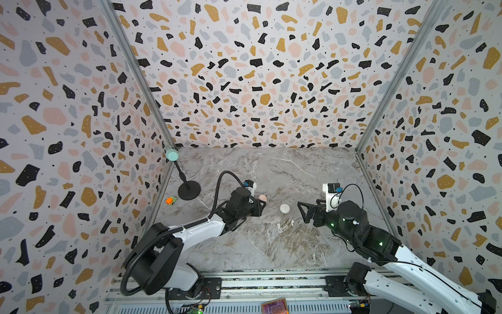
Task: Insert the wireless bluetooth earbuds into the charging case
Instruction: 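Lower the closed pink case with the left gripper while the right arm retracts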
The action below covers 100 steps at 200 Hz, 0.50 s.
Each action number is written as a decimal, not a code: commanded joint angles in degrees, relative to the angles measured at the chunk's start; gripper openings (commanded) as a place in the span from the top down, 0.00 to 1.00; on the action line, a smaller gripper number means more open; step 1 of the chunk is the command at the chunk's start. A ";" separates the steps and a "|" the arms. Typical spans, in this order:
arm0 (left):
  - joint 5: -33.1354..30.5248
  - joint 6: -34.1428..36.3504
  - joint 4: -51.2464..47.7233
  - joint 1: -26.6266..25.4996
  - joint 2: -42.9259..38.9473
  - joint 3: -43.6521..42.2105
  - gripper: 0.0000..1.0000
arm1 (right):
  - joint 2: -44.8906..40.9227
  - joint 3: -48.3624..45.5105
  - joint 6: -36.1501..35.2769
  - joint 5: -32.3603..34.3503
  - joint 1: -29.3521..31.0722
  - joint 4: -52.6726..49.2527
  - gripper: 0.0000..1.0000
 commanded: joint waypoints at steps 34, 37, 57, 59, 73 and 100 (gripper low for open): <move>5.59 1.28 1.98 2.24 9.60 6.68 1.00 | 0.35 -1.31 0.44 -3.20 -1.36 2.84 0.03; 5.67 1.19 1.90 2.30 10.08 6.88 1.00 | 0.40 -1.32 0.50 -3.32 -1.42 2.93 0.03; 5.61 0.49 1.01 2.50 12.82 8.51 1.00 | 0.96 -1.50 0.60 -4.12 -1.65 3.41 0.03; 5.74 0.41 1.01 2.50 13.09 8.64 1.00 | 1.03 -1.50 0.56 -4.18 -1.71 3.45 0.03; 4.96 0.23 -1.72 2.75 14.41 9.82 1.00 | 1.32 -1.67 0.63 -4.55 -1.82 3.59 0.03; 4.98 -0.76 -3.17 3.76 16.88 10.87 1.00 | 1.59 -2.19 0.98 -4.89 -1.99 4.38 0.03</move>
